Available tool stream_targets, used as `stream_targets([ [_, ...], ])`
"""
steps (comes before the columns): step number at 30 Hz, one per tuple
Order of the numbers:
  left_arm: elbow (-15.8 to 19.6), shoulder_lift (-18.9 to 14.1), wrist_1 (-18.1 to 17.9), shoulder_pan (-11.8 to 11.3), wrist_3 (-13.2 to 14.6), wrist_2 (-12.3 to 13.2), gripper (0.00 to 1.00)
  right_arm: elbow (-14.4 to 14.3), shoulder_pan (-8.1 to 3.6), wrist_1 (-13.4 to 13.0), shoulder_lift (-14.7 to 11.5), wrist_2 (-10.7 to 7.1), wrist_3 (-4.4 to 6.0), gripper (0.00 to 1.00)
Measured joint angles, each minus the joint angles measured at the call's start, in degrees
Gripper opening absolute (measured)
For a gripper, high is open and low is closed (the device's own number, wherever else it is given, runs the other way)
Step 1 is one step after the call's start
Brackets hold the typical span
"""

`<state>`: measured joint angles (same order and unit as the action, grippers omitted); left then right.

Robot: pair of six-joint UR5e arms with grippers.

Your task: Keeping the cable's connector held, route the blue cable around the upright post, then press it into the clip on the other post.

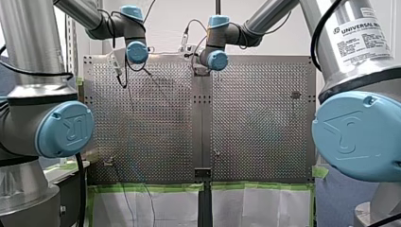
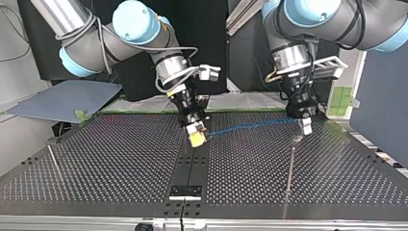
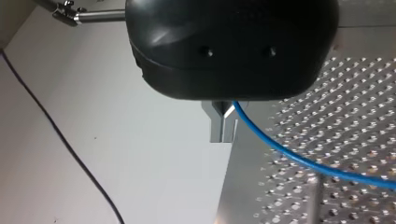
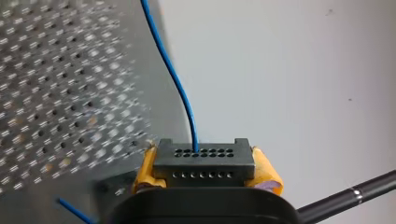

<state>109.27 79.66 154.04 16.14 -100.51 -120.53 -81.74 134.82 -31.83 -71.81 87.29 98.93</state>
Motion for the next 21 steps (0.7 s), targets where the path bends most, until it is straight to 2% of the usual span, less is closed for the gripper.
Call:
stream_targets([
  [3,-1.9,0.2,1.2,-0.7,-0.9,0.6,0.0,1.7,-0.02,0.4,0.3,-0.31,0.92,0.0],
  [6,-3.6,0.4,1.7,-1.8,-2.3,1.8,0.0,3.4,-0.03,1.2,0.8,-0.66,1.34,0.0],
  [16,-8.7,1.7,2.7,-6.8,-7.4,6.9,0.0,8.8,-0.11,3.2,2.8,-1.21,1.53,0.0],
  [21,-10.6,4.1,2.8,-9.9,-9.0,10.0,0.0,11.6,-0.43,3.8,4.4,-1.25,1.48,0.0],
])
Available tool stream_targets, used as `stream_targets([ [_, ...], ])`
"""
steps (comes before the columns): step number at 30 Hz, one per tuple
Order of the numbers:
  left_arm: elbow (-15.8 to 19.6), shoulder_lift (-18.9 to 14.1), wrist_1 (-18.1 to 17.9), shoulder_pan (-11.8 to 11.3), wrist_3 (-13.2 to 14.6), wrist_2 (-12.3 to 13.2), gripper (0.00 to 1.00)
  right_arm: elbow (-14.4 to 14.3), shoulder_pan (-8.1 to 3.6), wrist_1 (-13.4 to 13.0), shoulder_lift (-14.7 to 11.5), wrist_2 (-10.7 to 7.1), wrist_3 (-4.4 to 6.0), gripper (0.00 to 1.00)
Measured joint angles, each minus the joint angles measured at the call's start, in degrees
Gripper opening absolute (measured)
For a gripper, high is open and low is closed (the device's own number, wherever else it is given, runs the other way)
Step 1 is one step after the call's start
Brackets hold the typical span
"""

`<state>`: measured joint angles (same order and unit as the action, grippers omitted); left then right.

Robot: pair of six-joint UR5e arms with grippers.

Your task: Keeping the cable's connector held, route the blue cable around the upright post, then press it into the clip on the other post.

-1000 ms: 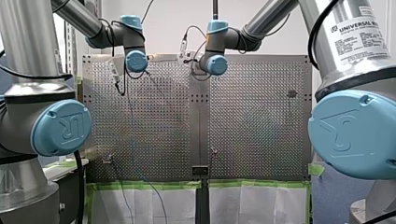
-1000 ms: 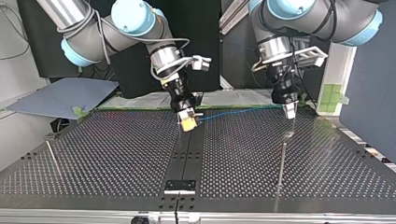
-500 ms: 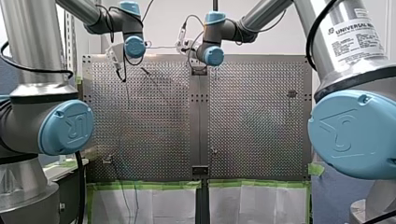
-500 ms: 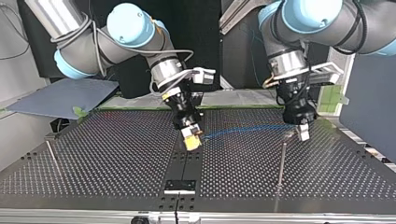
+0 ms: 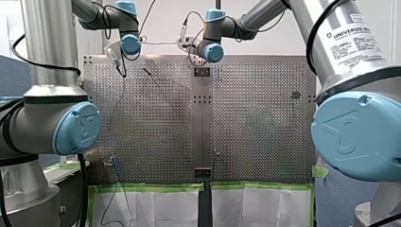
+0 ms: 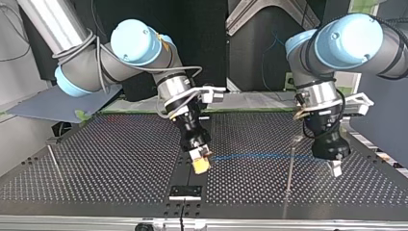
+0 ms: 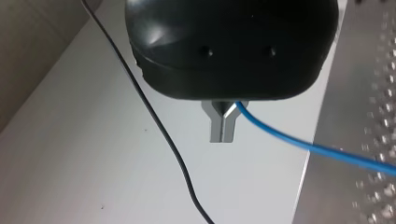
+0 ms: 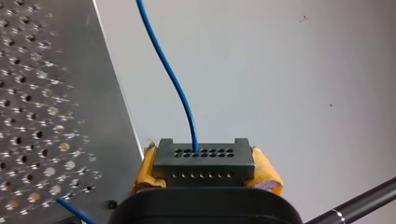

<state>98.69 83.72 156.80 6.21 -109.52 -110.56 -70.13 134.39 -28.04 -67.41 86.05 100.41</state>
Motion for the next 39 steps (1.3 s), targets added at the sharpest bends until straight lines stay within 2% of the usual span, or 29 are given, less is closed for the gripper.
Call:
stream_targets([
  [6,-1.3,2.8,0.0,-3.7,-0.6,3.7,0.0,1.9,-0.64,0.0,1.4,-0.34,-0.04,0.0],
  [13,-1.8,5.6,-0.1,-7.6,-0.7,7.6,0.0,3.1,-0.84,0.0,3.8,-0.81,-0.35,0.0],
  [21,-1.9,8.6,-0.6,-11.8,-0.8,12.1,0.0,3.3,-1.22,-0.2,7.4,-0.81,-1.85,0.0],
  [25,-1.9,9.4,-1.1,-12.2,-0.8,14.5,0.0,3.3,-1.42,-0.4,8.8,-0.79,-2.22,0.0],
  [31,-2.2,12.5,-2.1,-11.3,-0.9,18.1,0.0,3.4,-1.6,-0.5,9.8,-0.78,-2.36,0.0],
  [33,-2.4,13.6,-2.2,-11.0,-0.9,19.2,0.0,3.4,-1.82,-0.6,10.4,-0.71,-2.73,0.0],
  [39,-2.5,16.7,-2.3,-11.1,-1.0,19.5,0.0,3.4,-2.03,-0.6,12.5,-0.27,-3.68,0.0],
])
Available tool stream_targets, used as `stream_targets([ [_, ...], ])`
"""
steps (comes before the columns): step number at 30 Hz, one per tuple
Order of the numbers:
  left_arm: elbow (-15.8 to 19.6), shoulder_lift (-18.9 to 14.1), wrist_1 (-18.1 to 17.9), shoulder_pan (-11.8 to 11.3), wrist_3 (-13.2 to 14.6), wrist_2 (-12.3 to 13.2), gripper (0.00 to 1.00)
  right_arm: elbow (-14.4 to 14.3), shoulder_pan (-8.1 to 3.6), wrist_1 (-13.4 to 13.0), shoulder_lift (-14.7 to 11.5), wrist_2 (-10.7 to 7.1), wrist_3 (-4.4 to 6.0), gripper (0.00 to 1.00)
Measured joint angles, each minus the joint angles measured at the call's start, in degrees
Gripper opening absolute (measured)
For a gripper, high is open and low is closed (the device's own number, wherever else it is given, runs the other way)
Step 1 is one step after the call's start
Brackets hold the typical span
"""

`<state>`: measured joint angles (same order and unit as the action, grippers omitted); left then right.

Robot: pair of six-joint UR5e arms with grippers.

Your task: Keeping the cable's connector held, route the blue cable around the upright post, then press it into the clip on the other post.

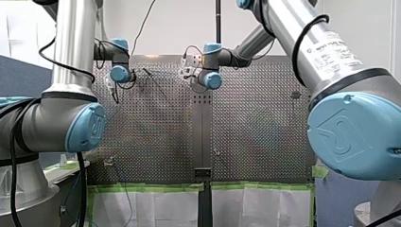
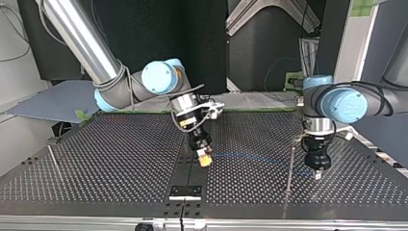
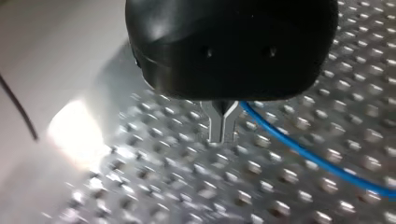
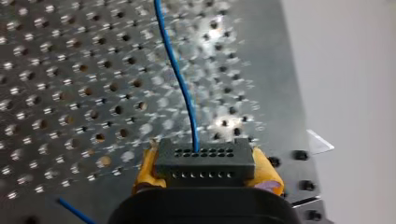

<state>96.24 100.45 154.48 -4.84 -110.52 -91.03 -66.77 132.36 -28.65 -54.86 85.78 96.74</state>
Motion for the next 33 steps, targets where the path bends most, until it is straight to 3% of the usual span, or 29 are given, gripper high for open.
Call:
stream_targets([
  [6,0.0,2.0,0.0,0.2,-0.1,-0.5,0.0,-0.1,-0.03,0.2,1.6,0.86,-1.27,0.0],
  [12,0.0,3.6,0.2,0.8,-0.2,0.1,0.12,-0.1,0.37,0.5,4.0,1.12,-1.59,0.0],
  [14,0.0,3.8,0.2,1.0,-0.3,0.0,0.23,-0.1,0.52,0.8,4.9,1.14,-1.67,0.0],
  [18,0.0,3.9,0.5,1.5,-0.2,-0.8,0.3,-0.1,0.83,1.5,6.5,1.18,-1.81,0.0],
  [20,0.0,3.9,0.7,1.8,-0.2,-0.9,0.4,-0.1,1.01,1.7,7.2,1.27,-1.85,0.0],
  [21,0.0,3.9,0.9,1.9,-0.3,-0.9,0.4,-0.1,1.11,1.7,7.5,1.4,-1.84,0.0],
  [23,0.0,3.9,1.3,2.2,-0.6,-0.7,0.64,-0.2,1.2,1.8,8.1,1.62,-1.86,0.0],
  [24,0.0,3.9,1.6,2.3,-0.9,-0.5,0.64,-0.2,1.24,1.9,8.4,1.73,-1.87,0.0],
  [26,0.0,3.9,1.9,2.5,-1.6,-0.1,0.84,-0.2,1.28,1.9,8.9,1.87,-1.86,0.0],
  [29,0.0,4.0,2.2,2.7,-3.1,0.4,0.91,-0.4,1.29,2.0,9.5,2.32,-1.78,0.0],
  [33,0.0,4.2,2.3,2.8,-5.1,1.9,0.93,-1.4,1.15,1.9,9.8,3.32,-1.66,0.0],
])
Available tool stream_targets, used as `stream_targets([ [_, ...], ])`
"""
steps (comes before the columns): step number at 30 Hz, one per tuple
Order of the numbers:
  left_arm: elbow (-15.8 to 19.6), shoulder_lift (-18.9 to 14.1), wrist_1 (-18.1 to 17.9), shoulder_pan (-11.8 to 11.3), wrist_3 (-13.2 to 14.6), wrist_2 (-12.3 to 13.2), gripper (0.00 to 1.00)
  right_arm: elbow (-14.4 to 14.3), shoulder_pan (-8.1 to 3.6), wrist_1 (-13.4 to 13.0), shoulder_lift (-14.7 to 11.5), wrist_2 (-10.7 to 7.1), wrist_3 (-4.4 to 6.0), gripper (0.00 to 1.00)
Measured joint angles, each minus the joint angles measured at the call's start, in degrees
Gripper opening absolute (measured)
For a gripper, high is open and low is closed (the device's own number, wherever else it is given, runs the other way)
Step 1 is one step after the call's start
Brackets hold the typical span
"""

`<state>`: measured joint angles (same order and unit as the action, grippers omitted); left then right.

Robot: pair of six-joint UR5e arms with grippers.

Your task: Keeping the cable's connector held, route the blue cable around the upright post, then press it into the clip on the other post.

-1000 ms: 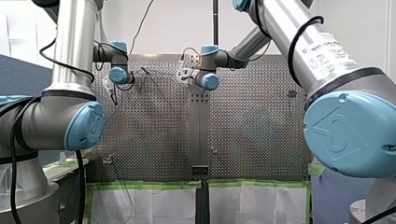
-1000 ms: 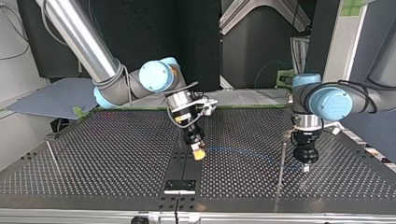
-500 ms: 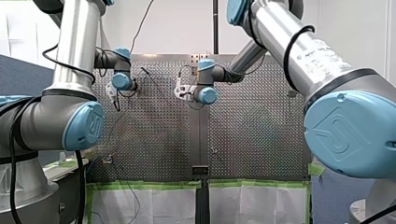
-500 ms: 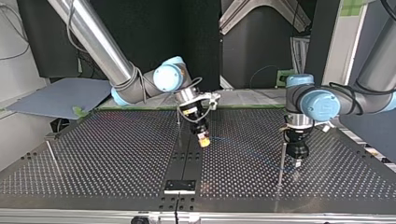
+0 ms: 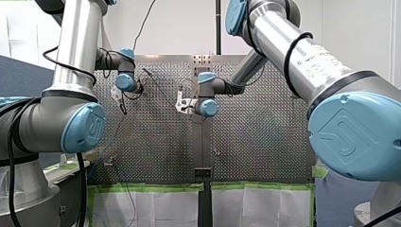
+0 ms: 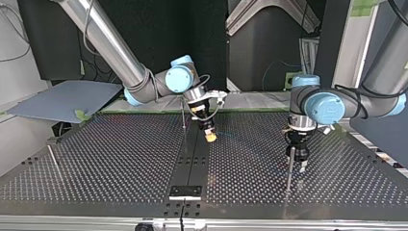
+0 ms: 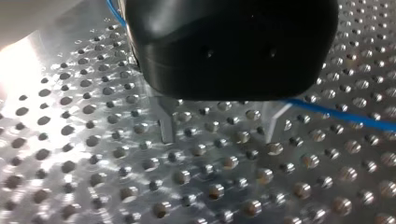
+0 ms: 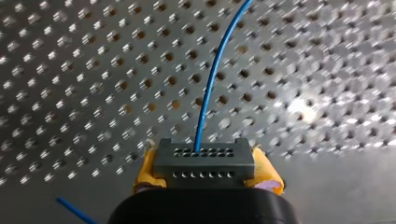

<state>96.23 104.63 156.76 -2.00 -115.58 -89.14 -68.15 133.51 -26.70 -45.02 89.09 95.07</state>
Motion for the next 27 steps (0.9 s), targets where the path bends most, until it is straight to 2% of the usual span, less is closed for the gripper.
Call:
stream_targets([
  [2,0.0,0.5,0.1,0.1,-1.0,0.9,1.0,-0.4,-0.12,0.0,0.2,0.15,-0.03,0.0],
  [6,0.0,2.4,0.2,0.4,-2.4,1.8,1.0,-0.9,-0.26,0.0,0.8,0.24,-0.17,0.0],
  [14,0.0,3.2,0.1,0.5,-2.8,1.6,1.0,-1.1,-0.16,0.0,2.3,0.36,-0.22,0.0],
  [21,0.0,3.2,0.0,0.5,-2.7,1.7,1.0,-1.1,0.08,0.0,5.3,0.7,-0.23,0.0],
  [27,0.0,3.2,0.0,0.5,-2.6,1.3,1.0,-1.5,0.2,-0.1,8.3,2.62,-0.38,0.0],
])
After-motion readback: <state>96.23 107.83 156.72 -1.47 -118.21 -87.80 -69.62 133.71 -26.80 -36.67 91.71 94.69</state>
